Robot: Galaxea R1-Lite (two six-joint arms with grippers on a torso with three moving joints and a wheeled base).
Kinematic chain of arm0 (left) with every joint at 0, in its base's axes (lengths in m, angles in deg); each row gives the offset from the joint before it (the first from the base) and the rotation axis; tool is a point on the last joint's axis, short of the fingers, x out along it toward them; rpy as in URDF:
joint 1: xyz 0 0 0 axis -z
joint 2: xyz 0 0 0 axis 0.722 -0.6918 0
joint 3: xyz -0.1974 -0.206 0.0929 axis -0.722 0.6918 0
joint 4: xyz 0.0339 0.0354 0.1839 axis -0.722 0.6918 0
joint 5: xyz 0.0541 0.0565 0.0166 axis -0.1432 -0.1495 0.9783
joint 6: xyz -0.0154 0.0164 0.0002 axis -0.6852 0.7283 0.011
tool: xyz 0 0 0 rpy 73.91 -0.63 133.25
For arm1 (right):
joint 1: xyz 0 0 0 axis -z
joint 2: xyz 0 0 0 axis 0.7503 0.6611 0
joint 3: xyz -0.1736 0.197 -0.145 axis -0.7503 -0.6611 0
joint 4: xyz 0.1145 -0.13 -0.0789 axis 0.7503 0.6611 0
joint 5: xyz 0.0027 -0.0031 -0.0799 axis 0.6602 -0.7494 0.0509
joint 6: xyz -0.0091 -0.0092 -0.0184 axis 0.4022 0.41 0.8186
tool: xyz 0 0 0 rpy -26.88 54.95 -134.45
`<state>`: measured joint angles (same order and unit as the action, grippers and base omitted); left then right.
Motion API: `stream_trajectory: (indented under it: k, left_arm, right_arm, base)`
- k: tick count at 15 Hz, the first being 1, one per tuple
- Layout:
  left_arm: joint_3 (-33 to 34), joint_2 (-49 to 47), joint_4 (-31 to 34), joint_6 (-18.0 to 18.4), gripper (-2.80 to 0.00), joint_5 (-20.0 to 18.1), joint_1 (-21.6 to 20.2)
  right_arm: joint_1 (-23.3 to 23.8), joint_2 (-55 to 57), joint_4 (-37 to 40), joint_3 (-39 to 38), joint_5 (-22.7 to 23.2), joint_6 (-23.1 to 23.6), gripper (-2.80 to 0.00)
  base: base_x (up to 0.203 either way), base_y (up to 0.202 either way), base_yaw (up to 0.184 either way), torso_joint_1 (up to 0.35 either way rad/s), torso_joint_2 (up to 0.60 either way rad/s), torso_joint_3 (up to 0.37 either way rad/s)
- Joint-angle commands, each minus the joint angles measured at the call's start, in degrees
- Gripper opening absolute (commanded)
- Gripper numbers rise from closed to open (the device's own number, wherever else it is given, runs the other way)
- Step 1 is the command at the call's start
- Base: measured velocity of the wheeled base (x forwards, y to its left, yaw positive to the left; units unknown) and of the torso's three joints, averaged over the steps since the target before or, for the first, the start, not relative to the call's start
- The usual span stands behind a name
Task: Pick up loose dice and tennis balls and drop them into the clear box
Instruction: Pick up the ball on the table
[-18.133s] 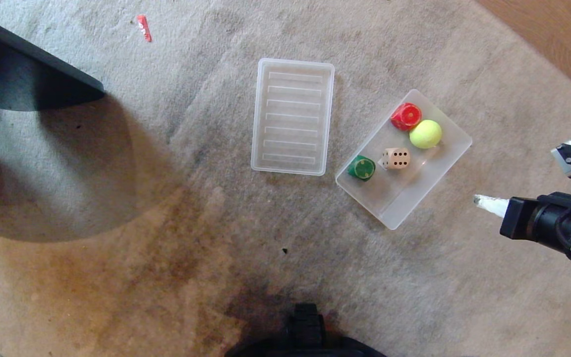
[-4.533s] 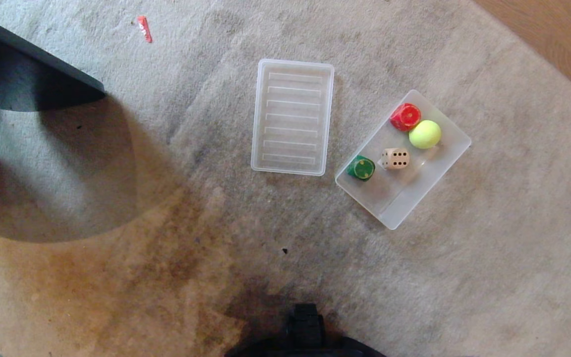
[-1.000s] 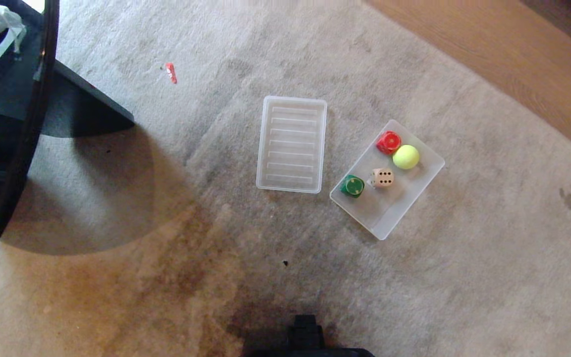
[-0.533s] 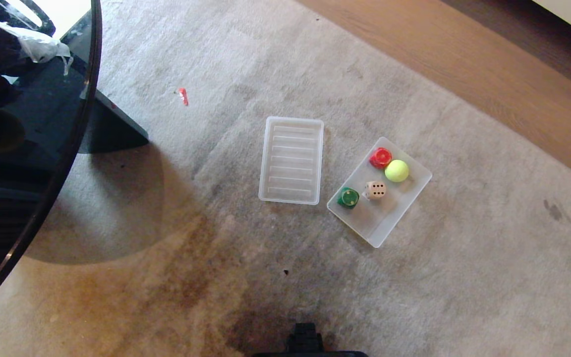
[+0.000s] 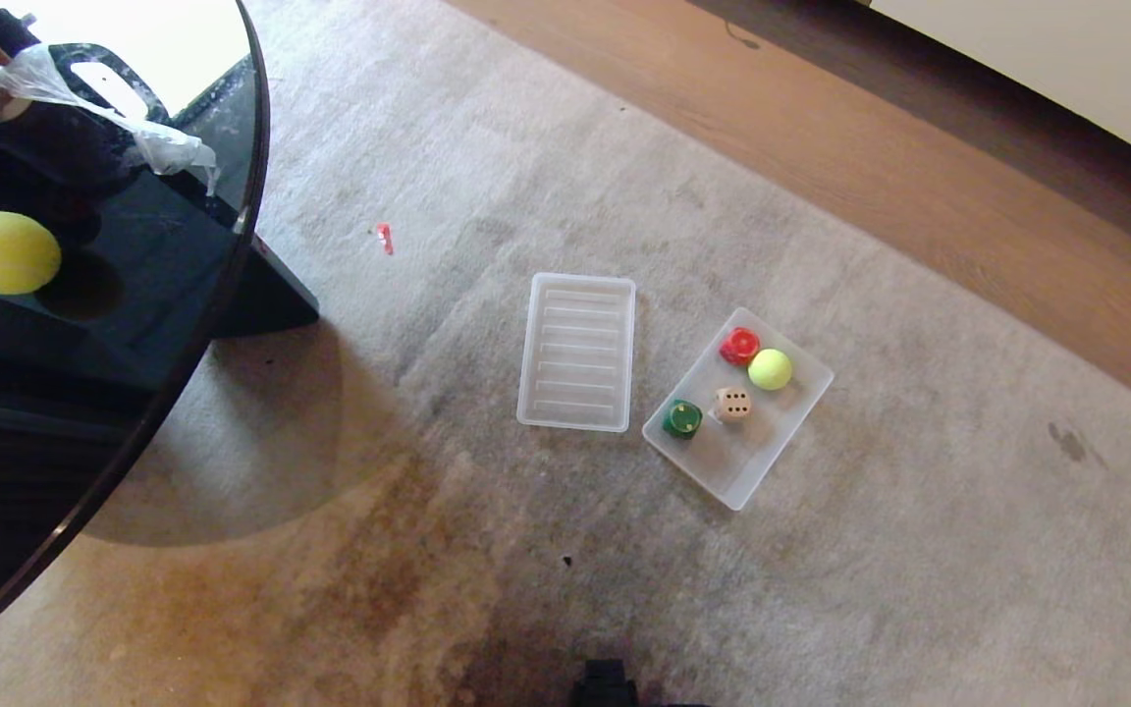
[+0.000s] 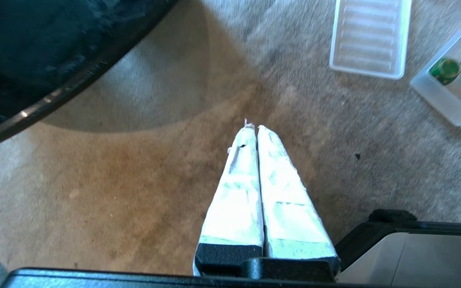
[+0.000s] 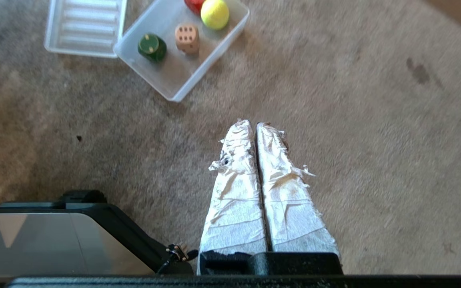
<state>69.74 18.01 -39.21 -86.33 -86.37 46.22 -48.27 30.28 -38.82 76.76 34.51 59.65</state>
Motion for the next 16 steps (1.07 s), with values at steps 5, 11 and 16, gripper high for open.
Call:
stream_trajectory:
  k: [5,11,16]
  left_arm:
    - [0.1,-0.1,0.0,0.0,-2.80,0.0,0.0]
    - [0.1,-0.1,0.0,0.0,-2.80,0.0,0.0]
    - [0.1,-0.1,0.0,0.0,-2.80,0.0,0.0]
  right_arm:
    - [0.0,0.1,0.0,-0.2,0.0,0.0,-2.80]
    - [0.0,0.1,-0.1,-0.2,0.0,0.0,-2.80]
    - [0.0,0.1,-0.1,-0.2,0.0,0.0,-2.80]
  base:
    - [0.000,0.000,0.000,0.002,0.00,0.202]
    - [0.000,0.000,0.000,-0.001,0.00,0.202]
    - [0.000,0.000,0.000,0.001,0.00,0.205]
